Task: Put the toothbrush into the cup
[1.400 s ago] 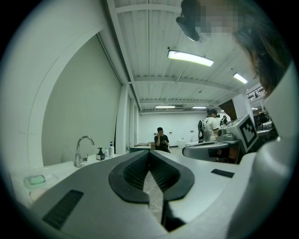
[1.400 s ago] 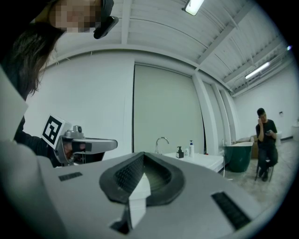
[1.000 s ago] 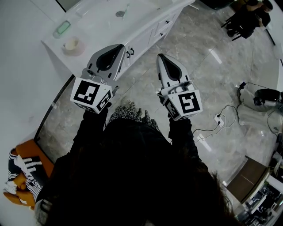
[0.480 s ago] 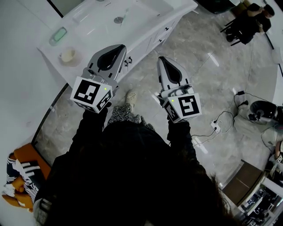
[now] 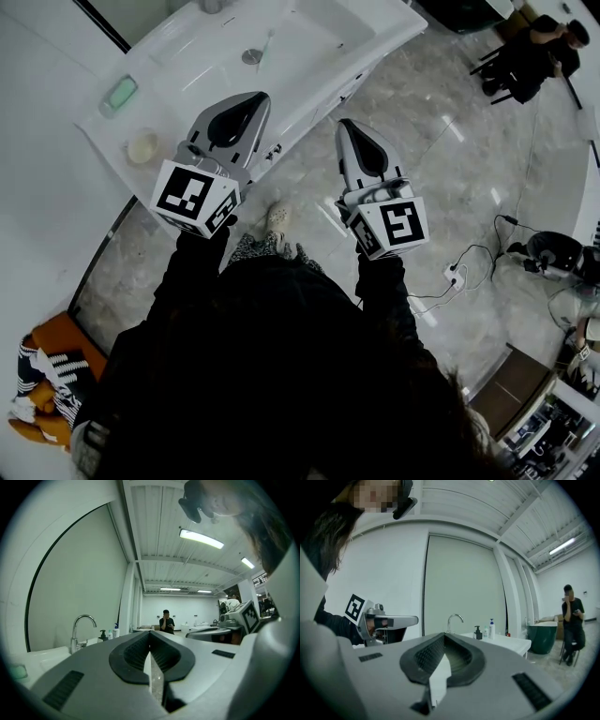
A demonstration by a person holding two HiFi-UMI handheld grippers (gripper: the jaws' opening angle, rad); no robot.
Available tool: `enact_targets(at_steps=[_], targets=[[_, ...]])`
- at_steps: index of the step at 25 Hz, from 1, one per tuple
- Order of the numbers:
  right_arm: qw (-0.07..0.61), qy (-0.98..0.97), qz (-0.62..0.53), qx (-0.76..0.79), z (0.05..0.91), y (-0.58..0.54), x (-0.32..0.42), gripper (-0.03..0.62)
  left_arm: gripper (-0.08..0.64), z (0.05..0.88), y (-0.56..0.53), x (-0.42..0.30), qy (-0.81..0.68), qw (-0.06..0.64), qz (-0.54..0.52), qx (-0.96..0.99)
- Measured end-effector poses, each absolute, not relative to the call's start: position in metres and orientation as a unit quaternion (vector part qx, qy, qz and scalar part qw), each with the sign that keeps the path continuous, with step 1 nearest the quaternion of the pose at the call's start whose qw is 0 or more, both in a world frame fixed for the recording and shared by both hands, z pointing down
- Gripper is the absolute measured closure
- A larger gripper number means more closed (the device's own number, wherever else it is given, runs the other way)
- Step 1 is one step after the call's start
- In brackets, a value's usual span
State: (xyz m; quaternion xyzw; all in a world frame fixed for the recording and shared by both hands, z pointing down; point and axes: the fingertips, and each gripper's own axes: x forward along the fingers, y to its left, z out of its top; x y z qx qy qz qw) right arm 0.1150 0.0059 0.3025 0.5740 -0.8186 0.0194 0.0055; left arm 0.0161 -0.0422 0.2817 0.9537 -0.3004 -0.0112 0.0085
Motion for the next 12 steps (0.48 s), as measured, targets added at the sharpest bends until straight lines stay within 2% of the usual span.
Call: enact_targets(at_steps=[12], targets=[[0.015, -0.822, 0.017, 0.569, 0.306, -0.068, 0.127, 0.588, 0.552, 0.292, -0.115, 0.027, -0.305, 0.019, 0.006, 0.952]])
